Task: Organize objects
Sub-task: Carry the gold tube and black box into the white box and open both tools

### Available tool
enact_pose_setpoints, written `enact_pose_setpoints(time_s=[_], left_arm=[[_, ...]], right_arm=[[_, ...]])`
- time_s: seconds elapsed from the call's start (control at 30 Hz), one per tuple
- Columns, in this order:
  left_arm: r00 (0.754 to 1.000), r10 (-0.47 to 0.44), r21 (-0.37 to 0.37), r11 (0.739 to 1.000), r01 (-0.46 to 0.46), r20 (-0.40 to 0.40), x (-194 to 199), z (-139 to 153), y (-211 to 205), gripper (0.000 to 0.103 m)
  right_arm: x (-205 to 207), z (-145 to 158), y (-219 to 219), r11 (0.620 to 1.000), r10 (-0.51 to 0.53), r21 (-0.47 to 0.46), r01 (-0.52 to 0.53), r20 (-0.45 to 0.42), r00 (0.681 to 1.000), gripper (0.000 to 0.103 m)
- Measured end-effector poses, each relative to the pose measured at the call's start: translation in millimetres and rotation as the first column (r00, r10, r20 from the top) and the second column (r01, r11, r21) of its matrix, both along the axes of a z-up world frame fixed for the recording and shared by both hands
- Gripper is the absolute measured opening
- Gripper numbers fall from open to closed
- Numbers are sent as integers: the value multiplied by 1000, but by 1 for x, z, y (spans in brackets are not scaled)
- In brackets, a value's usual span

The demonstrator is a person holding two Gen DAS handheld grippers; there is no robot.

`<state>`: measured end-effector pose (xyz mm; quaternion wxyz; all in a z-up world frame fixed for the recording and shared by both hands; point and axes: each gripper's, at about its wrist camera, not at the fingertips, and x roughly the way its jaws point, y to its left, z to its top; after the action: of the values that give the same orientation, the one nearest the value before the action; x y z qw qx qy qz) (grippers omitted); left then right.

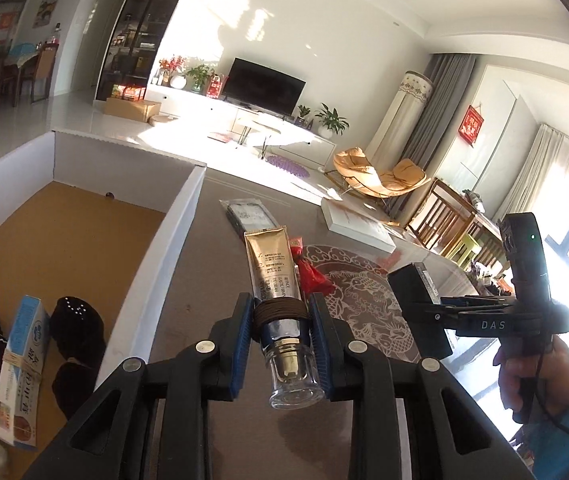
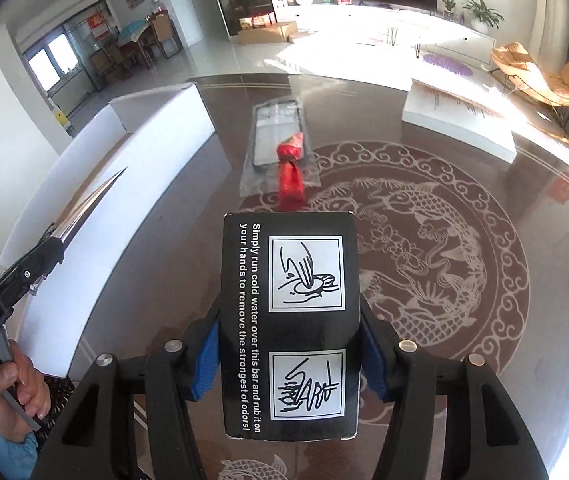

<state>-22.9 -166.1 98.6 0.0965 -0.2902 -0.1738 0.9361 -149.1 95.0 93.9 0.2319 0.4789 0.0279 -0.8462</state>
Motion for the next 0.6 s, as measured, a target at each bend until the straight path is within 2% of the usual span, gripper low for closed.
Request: enact_pose_setpoints(time_s=[0.1, 0.2, 0.3, 0.4, 0.43, 0.47, 0.5, 0.53, 0.57, 0.6], left_arm=[[993, 114, 10, 993, -114, -15, 11, 20, -48, 28], [970, 243, -9, 970, -243, 23, 18, 14, -98, 28], [935, 341, -52, 940, -337, 100, 18, -5, -136, 28], [904, 383, 27, 918, -395, 188, 19, -21, -165, 29], [887, 410, 22, 905, -424, 214, 20, -24, -170, 37], [872, 428, 20, 895, -445, 237, 21, -28, -174, 61], [865, 434, 33, 890, -456, 252, 22, -30, -178, 78], [840, 470, 20, 870, -493, 272, 24, -32, -183, 91], [819, 490, 17, 855, -518, 298, 25, -36, -188, 99], [814, 485, 42, 851, -524, 320, 24, -42, -193, 103]], right_arm=[[-5, 28, -64, 995, 87, -46, -89, -59, 994, 59], [-11, 42, -133, 978, 177, -94, -184, -80, 981, 59], [-9, 41, -206, 955, 266, -106, -276, -100, 959, 59], [-7, 22, -271, 936, 333, -92, -339, -77, 940, 59], [-5, 12, -288, 932, 348, -81, -352, -66, 935, 59], [-5, 1, -303, 928, 361, -75, -364, -49, 931, 59], [-4, -12, -314, 925, 373, -70, -374, -22, 927, 60], [-6, -23, -323, 925, 375, -70, -373, 8, 927, 60], [-10, -32, -327, 932, 357, -75, -354, 37, 933, 64], [-13, -38, -328, 941, 334, -75, -330, 56, 941, 69]])
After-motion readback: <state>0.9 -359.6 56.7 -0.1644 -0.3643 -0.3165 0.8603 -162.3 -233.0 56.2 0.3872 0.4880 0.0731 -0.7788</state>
